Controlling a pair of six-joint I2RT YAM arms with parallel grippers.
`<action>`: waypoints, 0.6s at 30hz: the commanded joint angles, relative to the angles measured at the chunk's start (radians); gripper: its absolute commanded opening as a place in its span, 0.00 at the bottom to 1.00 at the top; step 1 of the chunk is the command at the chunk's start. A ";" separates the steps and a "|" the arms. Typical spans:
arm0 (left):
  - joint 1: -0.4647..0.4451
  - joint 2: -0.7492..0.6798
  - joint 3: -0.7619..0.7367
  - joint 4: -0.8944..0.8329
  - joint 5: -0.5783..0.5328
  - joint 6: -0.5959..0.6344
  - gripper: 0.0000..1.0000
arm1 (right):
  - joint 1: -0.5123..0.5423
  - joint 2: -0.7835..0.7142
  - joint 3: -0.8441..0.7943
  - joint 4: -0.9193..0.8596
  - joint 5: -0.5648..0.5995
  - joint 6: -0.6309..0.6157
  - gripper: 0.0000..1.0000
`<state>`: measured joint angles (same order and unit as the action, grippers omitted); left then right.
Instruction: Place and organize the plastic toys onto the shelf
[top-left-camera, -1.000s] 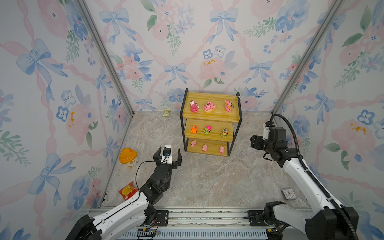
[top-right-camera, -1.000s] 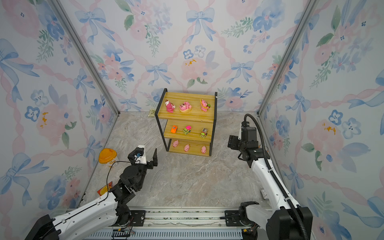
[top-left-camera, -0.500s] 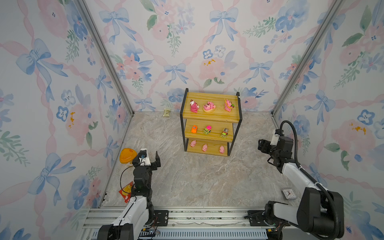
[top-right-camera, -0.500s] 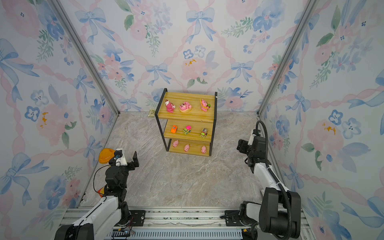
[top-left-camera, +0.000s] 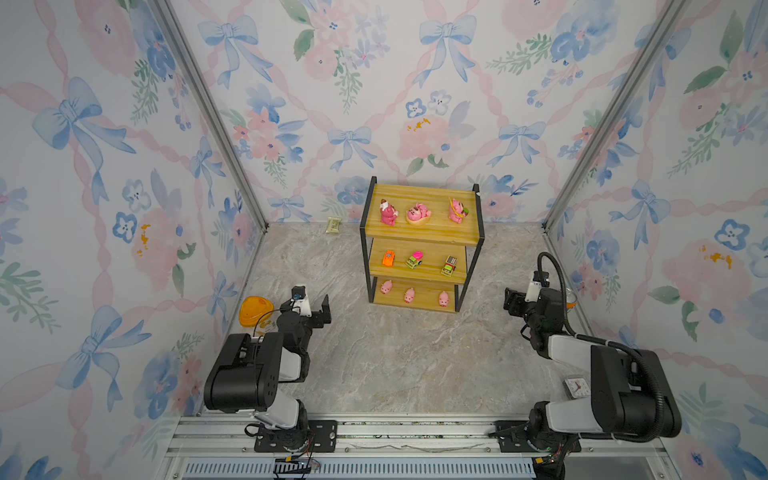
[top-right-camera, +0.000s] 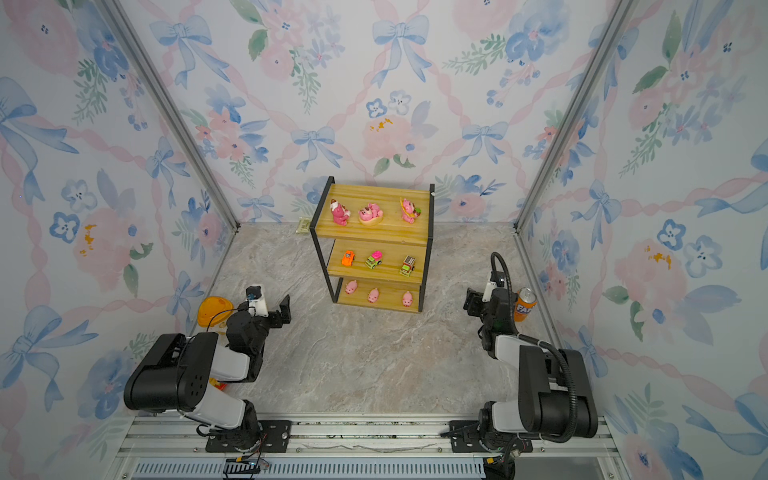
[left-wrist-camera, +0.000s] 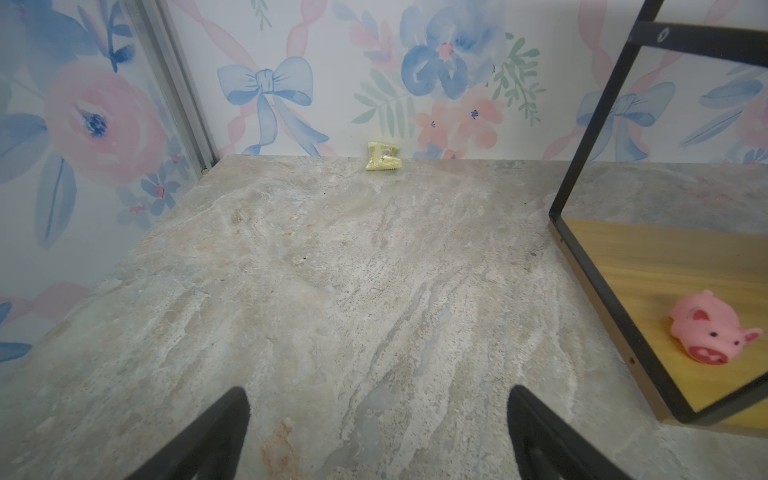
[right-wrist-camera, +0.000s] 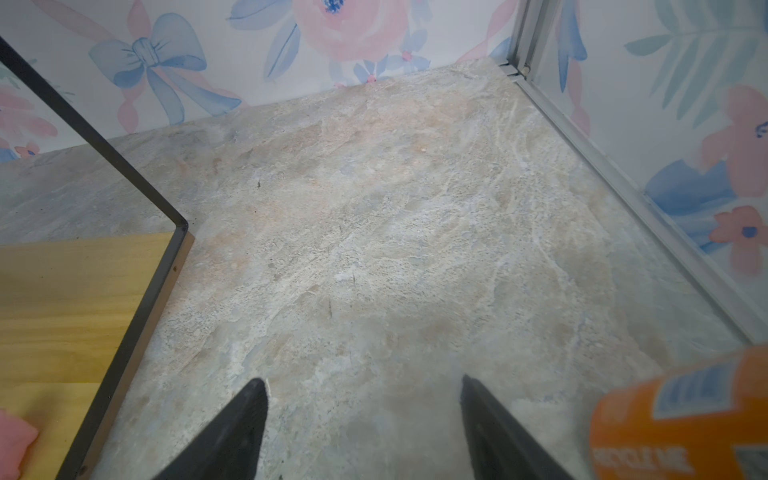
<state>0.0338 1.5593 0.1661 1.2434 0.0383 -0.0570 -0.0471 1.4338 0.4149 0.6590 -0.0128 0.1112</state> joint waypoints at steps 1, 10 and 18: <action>0.000 -0.009 0.013 0.057 -0.015 -0.014 0.97 | 0.096 0.065 0.026 0.107 0.143 -0.106 0.76; -0.015 0.010 0.057 0.002 -0.031 0.003 0.97 | 0.133 0.114 -0.028 0.257 0.223 -0.125 0.81; -0.021 0.011 0.059 0.000 -0.042 0.007 0.98 | 0.127 0.114 -0.027 0.254 0.208 -0.120 0.97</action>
<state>0.0208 1.5627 0.2165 1.2549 0.0093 -0.0566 0.0803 1.5433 0.3943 0.8776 0.1886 -0.0063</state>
